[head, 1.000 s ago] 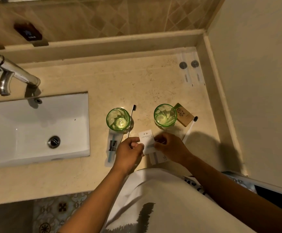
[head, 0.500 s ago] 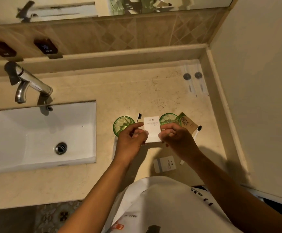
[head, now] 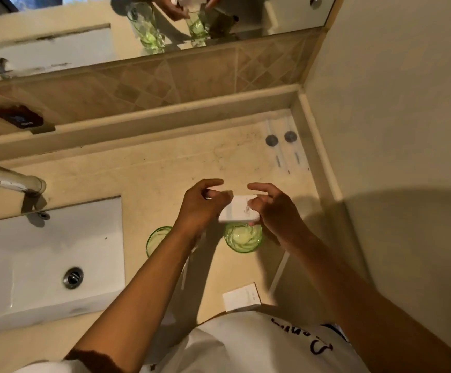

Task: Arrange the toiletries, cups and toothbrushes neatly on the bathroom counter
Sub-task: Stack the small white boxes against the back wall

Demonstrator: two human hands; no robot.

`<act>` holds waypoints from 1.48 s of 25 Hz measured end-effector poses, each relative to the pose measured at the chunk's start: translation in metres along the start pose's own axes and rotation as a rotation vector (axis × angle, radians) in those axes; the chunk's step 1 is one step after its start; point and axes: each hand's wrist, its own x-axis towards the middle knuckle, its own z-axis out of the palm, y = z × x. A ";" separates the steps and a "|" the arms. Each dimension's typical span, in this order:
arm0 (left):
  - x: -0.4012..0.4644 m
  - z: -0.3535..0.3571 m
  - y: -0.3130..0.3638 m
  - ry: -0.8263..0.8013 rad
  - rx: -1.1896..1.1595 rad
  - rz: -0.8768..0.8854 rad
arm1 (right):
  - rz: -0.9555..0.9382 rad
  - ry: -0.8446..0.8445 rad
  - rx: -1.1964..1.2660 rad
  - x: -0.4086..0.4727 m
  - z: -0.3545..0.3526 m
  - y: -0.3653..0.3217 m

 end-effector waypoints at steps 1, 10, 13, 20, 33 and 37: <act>0.011 0.005 0.003 0.027 -0.071 -0.054 | 0.048 0.040 0.095 0.011 -0.002 0.000; 0.123 0.056 0.016 0.141 -0.071 -0.076 | 0.118 0.341 0.104 0.120 0.000 -0.008; 0.160 0.067 0.026 0.169 0.044 -0.009 | 0.054 0.408 -0.168 0.151 -0.001 -0.016; 0.206 0.084 0.031 0.171 0.204 0.117 | -0.089 0.463 -0.350 0.209 -0.006 -0.014; 0.225 0.083 0.025 0.147 0.322 0.205 | -0.123 0.457 -0.447 0.224 -0.007 -0.019; 0.223 0.083 0.024 0.176 0.327 0.198 | -0.118 0.423 -0.408 0.222 -0.009 -0.019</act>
